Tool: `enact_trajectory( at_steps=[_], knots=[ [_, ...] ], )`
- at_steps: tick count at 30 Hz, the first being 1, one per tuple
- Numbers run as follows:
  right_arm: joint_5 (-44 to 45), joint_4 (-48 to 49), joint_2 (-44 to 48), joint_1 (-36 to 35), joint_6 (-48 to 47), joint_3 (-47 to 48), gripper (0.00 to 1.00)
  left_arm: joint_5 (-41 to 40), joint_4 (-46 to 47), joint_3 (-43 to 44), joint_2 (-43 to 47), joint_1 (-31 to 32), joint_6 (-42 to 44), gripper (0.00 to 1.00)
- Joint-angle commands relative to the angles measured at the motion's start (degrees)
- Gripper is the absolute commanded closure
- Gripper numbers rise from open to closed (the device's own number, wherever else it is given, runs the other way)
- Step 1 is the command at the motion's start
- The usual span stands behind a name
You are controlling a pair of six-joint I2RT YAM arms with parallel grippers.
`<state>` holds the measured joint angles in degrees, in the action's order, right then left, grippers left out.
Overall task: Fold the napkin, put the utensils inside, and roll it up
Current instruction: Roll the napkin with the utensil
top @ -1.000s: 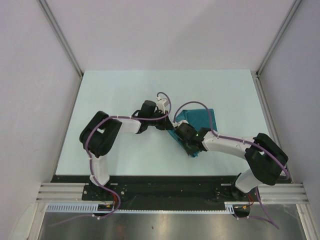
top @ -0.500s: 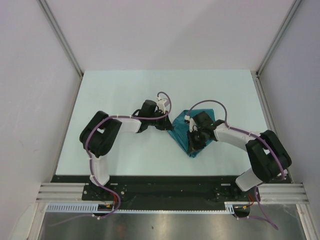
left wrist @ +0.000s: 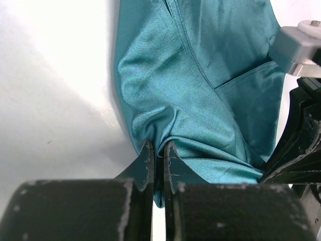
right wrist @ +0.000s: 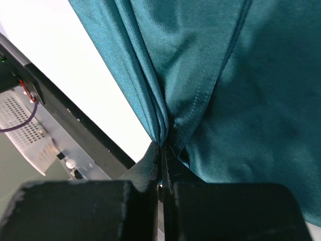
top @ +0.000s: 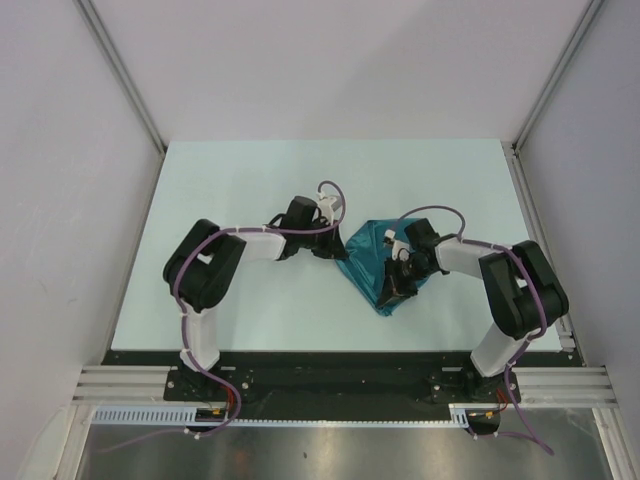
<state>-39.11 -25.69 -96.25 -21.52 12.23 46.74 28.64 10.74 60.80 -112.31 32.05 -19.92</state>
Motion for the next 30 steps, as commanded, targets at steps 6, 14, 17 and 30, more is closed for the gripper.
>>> enact_trajectory(
  at_steps=[6, 14, 17, 30],
  knots=[
    [1.49, -9.01, 8.52, 1.13, -1.33, 6.42, 0.57, -4.12, -5.73, 2.84, -2.56, -0.5, 5.07, 1.0],
    [34.1, -3.59, 13.98, -14.82, -4.49, 12.51, 0.33, -2.1, -10.3, 5.65, -4.14, -1.2, 2.26, 1.0],
    [48.46, 6.24, 14.86, -22.39, -5.2, 7.08, 0.32, -0.35, -13.02, 6.44, -4.76, -1.73, 0.94, 1.0],
    [59.15, 27.53, 3.88, -32.0, -15.39, 3.27, 0.3, 3.35, -18.74, 8.81, -6.43, -3.4, 0.67, 1.0]
  ],
)
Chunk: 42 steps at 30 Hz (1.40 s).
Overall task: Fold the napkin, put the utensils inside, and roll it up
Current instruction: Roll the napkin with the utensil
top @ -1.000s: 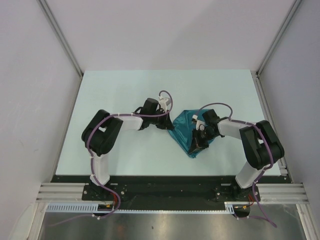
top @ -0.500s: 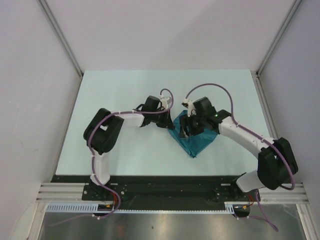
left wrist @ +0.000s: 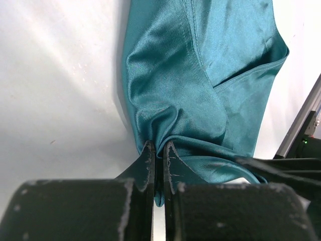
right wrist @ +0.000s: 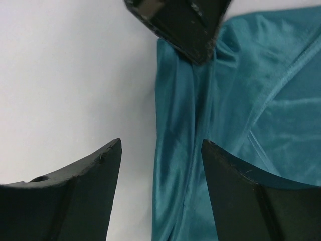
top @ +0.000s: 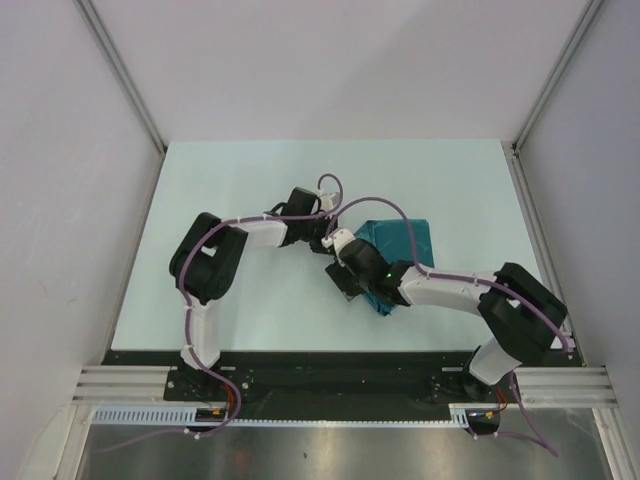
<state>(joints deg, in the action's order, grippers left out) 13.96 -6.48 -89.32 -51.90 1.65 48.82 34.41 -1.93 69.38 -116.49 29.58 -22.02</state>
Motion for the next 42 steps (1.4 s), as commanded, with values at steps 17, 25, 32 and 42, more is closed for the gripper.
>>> enact_trajectory(
  at_steps=[17, 25, 32, 42],
  knots=[
    [5.39, 8.07, -12.37, 0.56, -5.26, 3.21, 0.45, -1.37, -6.94, 0.93, -1.99, -1.02, 3.21, 1.0],
    [3.53, 4.63, -10.79, 1.54, -3.58, 1.63, 0.41, -0.84, -6.68, 1.1, -1.9, -1.02, 3.13, 1.0],
    [4.67, 4.02, -6.4, -0.04, -6.04, 2.42, 0.36, -0.75, -6.59, 1.02, -1.81, -1.02, 3.04, 1.0],
    [3.27, 3.84, -9.56, 2.85, -7.28, 3.48, 0.35, -0.75, -6.68, 1.28, -1.46, -1.02, 3.04, 1.0]
  ],
)
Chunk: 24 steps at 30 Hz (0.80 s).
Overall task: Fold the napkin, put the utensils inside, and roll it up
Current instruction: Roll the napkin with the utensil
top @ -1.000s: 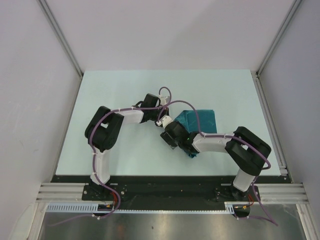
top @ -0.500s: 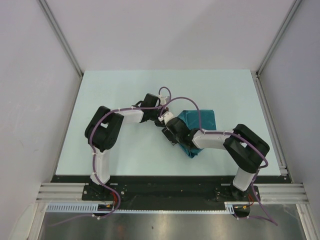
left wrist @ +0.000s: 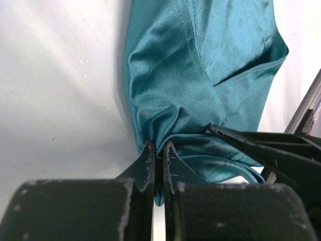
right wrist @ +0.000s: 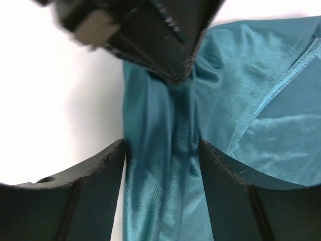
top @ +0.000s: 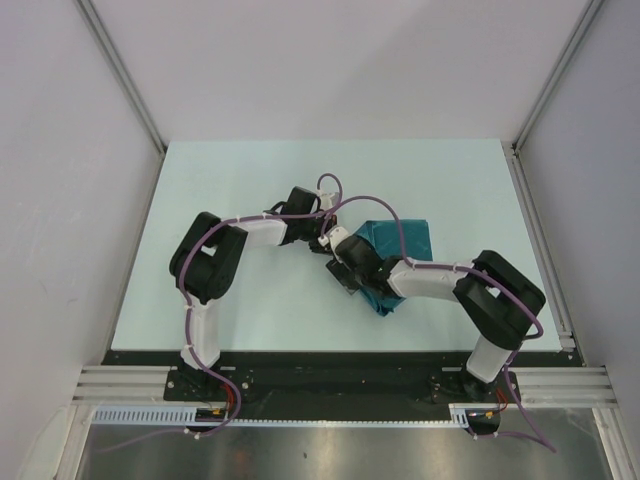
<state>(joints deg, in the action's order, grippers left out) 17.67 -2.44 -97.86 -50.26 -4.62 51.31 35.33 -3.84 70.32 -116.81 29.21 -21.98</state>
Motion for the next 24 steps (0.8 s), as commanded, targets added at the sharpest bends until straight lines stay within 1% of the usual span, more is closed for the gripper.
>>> enact_trajectory(
  at_steps=[1, 4, 7, 10, 11, 13, 14, 15, 16, 17, 18, 19, 20, 21, 22, 23, 24],
  knots=[
    [-0.53, 0.06, -1.1, 1.3, -1.0, 1.07, 0.35, -1.67, -4.86, 0.25, -1.13, -0.73, 2.99, 1.0],
    [-2.9, -0.37, -1.36, 2.1, -1.18, 1.42, 0.36, -1.58, -4.86, 0.43, -1.22, -0.73, 2.9, 1.0],
    [-5.8, -1.6, -1.36, 2.1, -1.35, 1.43, 0.41, -1.58, -4.86, 0.52, -0.96, -0.73, 2.9, 1.0],
    [-7.65, -2.66, -1.01, 2.01, -0.57, 1.16, 0.54, -1.49, -4.87, 0.51, -0.96, -0.65, 2.9, 1.0],
    [-8.78, -3.1, -0.93, 2.01, -0.39, 1.16, 0.61, -1.49, -4.95, 0.52, -0.96, -0.65, 2.82, 1.0],
    [-10.54, -4.41, -1.27, 2.45, 0.49, 1.51, 0.66, -0.97, -4.43, 0.52, -0.79, -0.73, 2.73, 1.0],
    [-13.16, -5.03, -1.8, 2.88, 0.93, 1.77, 0.72, -0.62, -4.16, 0.43, -0.7, -0.65, 2.64, 1.0],
    [-14.49, -6.08, -2.06, 3.5, 1.28, 1.78, 0.74, -0.27, -3.81, 0.34, -0.52, -0.73, 2.47, 0.99],
    [-16.07, -6.44, -2.24, 3.85, 1.72, 1.86, 0.76, -0.26, -3.03, 0.17, 0.0, -0.65, 2.2, 0.96],
    [-19.83, -6.96, -2.5, 4.38, 2.68, 1.86, 0.8, -0.35, -2.5, -0.27, 0.36, -0.65, 1.85, 0.93],
    [-21.96, -7.14, -2.59, 5.6, 3.12, 1.78, 0.82, -0.53, -1.54, -0.62, 0.79, -0.73, 1.59, 0.81],
    [-26.76, -7.4, -2.94, 6.31, 3.56, 1.69, 0.83, -0.88, -1.0, -1.32, 1.93, -1.08, 1.15, 0.74],
    [-29.33, -7.58, -3.29, 6.92, 4.35, 1.69, 0.87, -1.14, -0.56, -1.85, 2.46, -1.35, 0.89, 0.69],
    [-31.88, -7.67, -3.56, 7.71, 4.36, 1.6, 0.89, -1.32, 0.4, -2.29, 3.08, -1.7, 0.71, 0.58],
    [-36.43, -7.76, -3.91, 8.85, 4.36, 1.6, 0.91, -1.67, 0.76, -3.43, 3.61, -2.49, 0.1, 0.52],
    [-38.48, -7.85, -4.17, 9.39, 5.66, 1.69, 0.93, -2.28, 1.28, -4.05, 4.92, -2.93, -0.17, 0.46],
    [-40.42, -7.93, -4.87, 9.74, 5.85, 1.78, 0.94, -2.72, 2.16, -4.75, 5.54, -3.37, -0.52, 0.36]
  ],
)
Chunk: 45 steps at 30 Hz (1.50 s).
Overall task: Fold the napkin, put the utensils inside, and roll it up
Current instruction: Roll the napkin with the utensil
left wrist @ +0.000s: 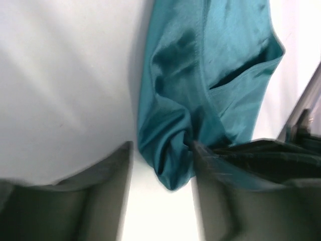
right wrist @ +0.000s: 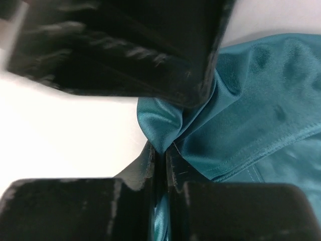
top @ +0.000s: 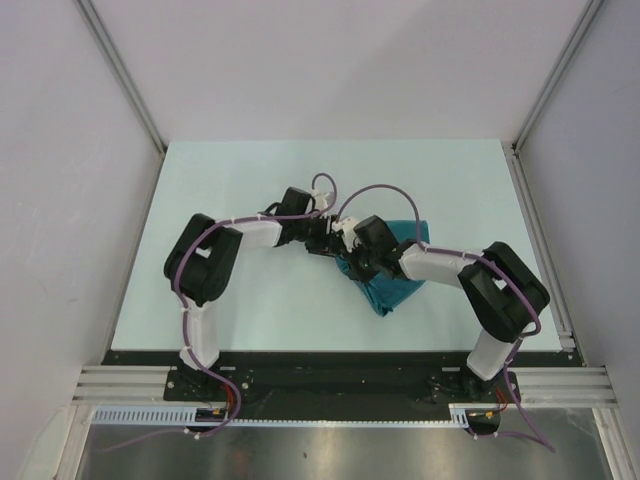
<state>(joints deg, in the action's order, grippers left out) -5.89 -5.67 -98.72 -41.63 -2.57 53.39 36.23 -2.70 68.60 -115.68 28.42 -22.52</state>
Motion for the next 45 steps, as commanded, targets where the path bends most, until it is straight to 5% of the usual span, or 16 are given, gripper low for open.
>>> enact_trajectory(
  at_steps=[1, 16, 30, 33, 36, 42, 45],
  knots=[
    [-20.18, -4.7, -4.29, 1.89, 4.06, -0.3, 0.95, -4.23, 1.46, -4.77, 5.19, -3.46, -0.5, 0.32],
    [-48.32, -3.91, -10.88, 8.14, 8.1, 1.54, 1.0, -0.03, 25.19, -27.72, 16.98, -4.87, -8.41, 0.16],
    [-52.73, -7.86, -18.97, 11.48, 7.32, 5.94, 1.0, 5.17, 22.83, -24.48, 10.39, -2.94, -6.75, 0.25],
    [-52.91, -8.3, -19.93, 11.83, 7.05, 6.64, 1.0, 5.08, 21.25, -23.69, 8.54, -1.88, -6.65, 0.37],
    [-53.08, -8.3, -20.46, 12.36, 7.14, 7.17, 1.0, 4.12, 20.37, -23.51, 7.31, -1.36, -6.92, 0.65],
    [-52.82, -9.0, -20.38, 13.32, 7.4, 7.78, 1.0, 2.8, 18.35, -23.25, 6.96, -1.36, -5.69, 0.98],
    [-52.12, -10.23, -19.24, 13.59, 7.49, 8.66, 0.92, 1.83, 15.55, -22.28, 6.52, -1.44, -4.9, 1.0]
  ],
)
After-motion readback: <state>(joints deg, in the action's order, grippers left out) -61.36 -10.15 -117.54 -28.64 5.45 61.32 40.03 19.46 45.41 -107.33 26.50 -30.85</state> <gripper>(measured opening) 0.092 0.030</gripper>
